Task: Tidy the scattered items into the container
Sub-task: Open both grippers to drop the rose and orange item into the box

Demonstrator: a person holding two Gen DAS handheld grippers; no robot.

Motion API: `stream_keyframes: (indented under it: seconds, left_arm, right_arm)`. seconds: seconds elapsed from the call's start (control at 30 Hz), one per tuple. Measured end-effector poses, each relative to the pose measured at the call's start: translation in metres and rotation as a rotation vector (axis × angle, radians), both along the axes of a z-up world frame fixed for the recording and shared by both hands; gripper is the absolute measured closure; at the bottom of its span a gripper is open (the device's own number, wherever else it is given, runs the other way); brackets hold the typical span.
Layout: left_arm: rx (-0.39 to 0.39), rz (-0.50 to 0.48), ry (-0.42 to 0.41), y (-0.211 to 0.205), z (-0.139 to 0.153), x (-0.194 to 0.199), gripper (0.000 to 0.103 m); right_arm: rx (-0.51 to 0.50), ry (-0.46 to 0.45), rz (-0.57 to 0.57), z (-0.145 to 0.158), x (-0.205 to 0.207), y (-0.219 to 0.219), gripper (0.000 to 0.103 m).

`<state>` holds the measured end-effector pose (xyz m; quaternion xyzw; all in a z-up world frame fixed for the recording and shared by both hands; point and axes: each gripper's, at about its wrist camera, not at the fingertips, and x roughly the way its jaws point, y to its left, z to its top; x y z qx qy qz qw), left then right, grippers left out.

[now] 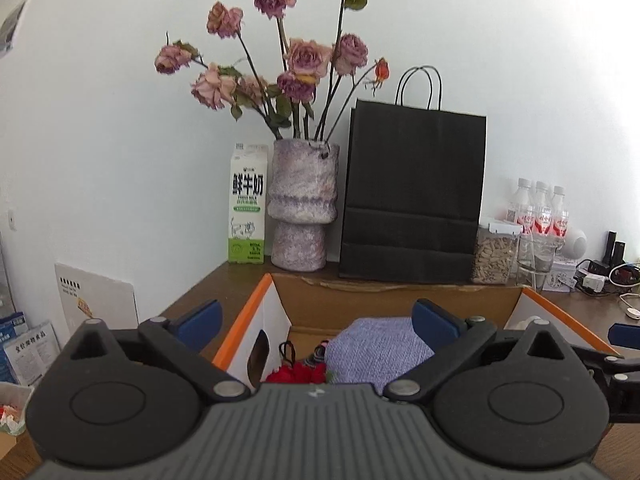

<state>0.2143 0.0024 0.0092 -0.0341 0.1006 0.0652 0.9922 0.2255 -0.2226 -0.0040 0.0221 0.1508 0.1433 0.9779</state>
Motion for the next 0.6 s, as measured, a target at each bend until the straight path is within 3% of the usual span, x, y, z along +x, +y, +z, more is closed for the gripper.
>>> stream_keyframes:
  seconds: [0.3,0.6]
  left_arm:
    - [0.035,-0.023,0.011,-0.012,-0.003,-0.002,0.000]
    - [-0.008,-0.008,0.024,-0.005,-0.009,0.000,0.000]
  right_arm:
    - [-0.038,0.005,0.013,0.001,-0.007,0.009,0.000]
    - [-0.045,0.022,0.022,-0.004,-0.008,0.012,0.000]
